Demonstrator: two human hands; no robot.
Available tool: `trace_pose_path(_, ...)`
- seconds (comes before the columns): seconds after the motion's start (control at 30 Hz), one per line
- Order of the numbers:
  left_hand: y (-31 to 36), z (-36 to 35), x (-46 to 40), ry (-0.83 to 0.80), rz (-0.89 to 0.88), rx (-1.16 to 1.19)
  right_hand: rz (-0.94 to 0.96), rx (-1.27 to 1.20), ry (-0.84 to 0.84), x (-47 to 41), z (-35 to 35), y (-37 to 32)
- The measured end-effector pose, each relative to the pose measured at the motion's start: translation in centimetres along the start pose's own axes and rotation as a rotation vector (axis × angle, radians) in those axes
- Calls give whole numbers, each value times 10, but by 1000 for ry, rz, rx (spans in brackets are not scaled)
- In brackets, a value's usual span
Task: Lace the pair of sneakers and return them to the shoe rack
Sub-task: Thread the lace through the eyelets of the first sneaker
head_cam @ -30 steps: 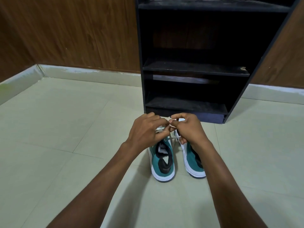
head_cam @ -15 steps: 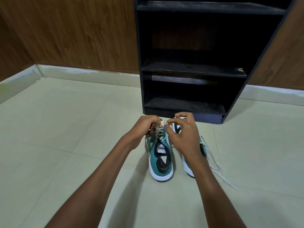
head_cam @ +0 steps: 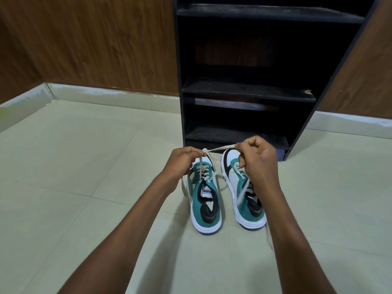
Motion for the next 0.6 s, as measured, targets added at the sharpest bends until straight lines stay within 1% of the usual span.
trace_pose_path(0.1, -5, 2, -2, 36, 1, 9, 35, 3, 15, 2, 2, -1)
trace_pose_path(0.17, -7, 2, -1, 37, 5, 18, 57, 146, -2, 1, 1, 3)
trace_pose_path(0.23, -5, -3, 3, -2, 12, 27, 28, 363, -78, 1, -10, 15)
trace_pose_path(0.27, -4, -6, 4, -29, 11, 25, -10, 428, -130, 2, -17, 24)
trace_pose_path(0.33, -3, -10, 6, -92, -4, -4, -73, 462, -211, 5, -30, 38)
trace_pose_path(0.37, -2, -10, 6, -117, -12, -24, -91, 458, -222, 7, -34, 42)
trace_pose_path(0.5, -5, 2, 2, -136, -56, -125, -94, 428, -145, 5, -28, 49)
trace_pose_path(0.6, -15, 24, -6, -101, -89, -249, -74, 615, 4, 2, -8, 49)
Point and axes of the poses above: each hand's wrist, its own x-axis away from the middle knuckle, its own z-axis out of the back of the hand, y = z × x, the point moved 10 cm from there along -x, towards the middle knuckle, and after that the axes turned 5 degrees about x, right-handed, at the moved point
